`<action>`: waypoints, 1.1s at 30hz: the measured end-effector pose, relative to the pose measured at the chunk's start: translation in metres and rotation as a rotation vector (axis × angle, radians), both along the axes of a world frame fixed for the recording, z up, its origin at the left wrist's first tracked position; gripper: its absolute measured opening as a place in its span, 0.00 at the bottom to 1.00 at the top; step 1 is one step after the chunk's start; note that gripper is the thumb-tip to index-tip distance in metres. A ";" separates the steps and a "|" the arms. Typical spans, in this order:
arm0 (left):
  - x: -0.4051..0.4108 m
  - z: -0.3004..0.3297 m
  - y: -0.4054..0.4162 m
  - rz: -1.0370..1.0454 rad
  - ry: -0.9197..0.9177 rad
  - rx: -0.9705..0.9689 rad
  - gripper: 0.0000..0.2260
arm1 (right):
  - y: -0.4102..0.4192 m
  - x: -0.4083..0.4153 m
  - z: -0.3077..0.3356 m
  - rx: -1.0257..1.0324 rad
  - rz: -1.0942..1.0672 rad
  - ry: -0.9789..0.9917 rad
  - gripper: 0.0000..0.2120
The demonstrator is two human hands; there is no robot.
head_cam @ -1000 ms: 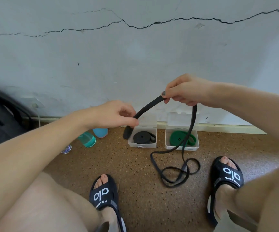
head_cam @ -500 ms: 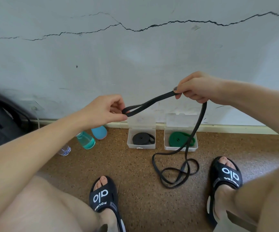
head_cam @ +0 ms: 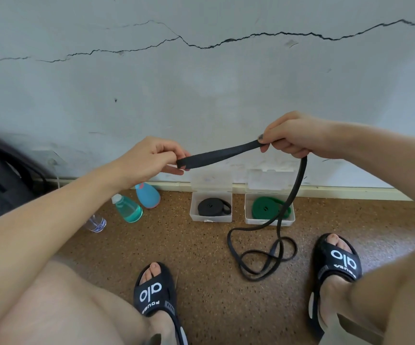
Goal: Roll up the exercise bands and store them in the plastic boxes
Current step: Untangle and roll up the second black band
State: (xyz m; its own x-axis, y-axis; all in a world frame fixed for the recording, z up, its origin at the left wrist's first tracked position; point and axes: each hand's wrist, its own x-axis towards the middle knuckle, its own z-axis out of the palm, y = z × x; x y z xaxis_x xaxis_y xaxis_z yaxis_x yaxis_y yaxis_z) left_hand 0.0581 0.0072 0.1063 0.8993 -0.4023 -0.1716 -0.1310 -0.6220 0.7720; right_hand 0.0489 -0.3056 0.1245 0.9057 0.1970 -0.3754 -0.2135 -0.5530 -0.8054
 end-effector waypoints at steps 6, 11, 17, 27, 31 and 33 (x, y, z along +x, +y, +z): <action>0.002 0.001 0.003 0.106 0.022 -0.118 0.08 | 0.004 0.000 -0.008 -0.040 0.045 0.035 0.12; 0.002 0.010 -0.003 0.170 -0.141 -0.237 0.11 | 0.020 -0.011 -0.022 -0.156 0.219 0.192 0.14; -0.004 0.020 -0.021 0.085 -0.278 -0.193 0.11 | 0.059 -0.022 -0.031 -0.634 0.399 -0.088 0.17; -0.011 0.018 -0.041 -0.055 -0.443 -0.029 0.13 | 0.096 -0.029 0.005 0.296 -0.082 -0.095 0.13; -0.014 0.021 -0.044 -0.061 -0.457 -0.026 0.17 | 0.094 -0.029 0.006 0.300 -0.107 -0.118 0.12; -0.015 0.022 -0.044 -0.066 -0.458 -0.024 0.18 | 0.092 -0.030 0.007 0.301 -0.101 -0.122 0.13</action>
